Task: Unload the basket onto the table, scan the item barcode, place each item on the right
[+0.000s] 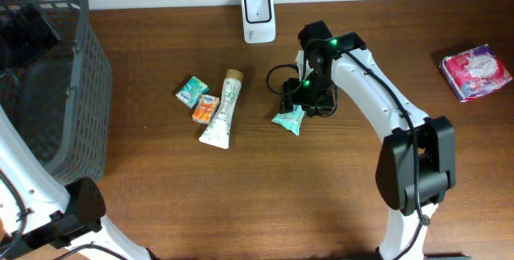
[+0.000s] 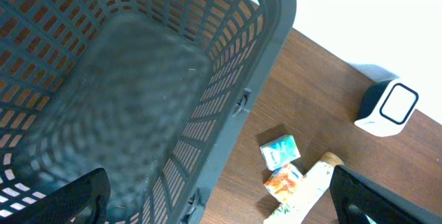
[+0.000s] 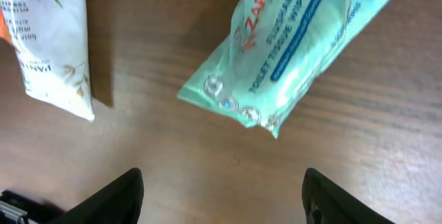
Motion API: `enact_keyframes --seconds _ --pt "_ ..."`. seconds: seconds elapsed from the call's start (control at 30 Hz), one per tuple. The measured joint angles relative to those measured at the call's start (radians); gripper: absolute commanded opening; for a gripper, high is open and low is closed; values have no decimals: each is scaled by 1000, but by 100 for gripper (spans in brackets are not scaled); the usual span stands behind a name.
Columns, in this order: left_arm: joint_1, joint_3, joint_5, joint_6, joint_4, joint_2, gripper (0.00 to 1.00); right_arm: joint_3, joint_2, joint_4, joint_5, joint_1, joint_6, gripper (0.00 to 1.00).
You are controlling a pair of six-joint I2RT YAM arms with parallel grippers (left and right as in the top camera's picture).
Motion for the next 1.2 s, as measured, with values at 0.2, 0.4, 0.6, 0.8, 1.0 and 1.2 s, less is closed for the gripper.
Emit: enact_keyframes --seconds 0.2,0.4,0.6,0.8,1.0,1.2 --pt "0 0 0 0 0 0 99 0 0 -25 58 8 0 68" --pt "0 0 0 0 0 0 99 0 0 -26 89 8 0 69" --pt "0 0 0 0 0 0 99 0 0 -4 92 8 0 69" --pt "0 0 0 0 0 0 99 0 0 -10 92 8 1 69" --pt "0 0 0 0 0 0 99 0 0 -9 92 8 1 69" --pt "0 0 0 0 0 0 99 0 -126 33 95 8 2 83"
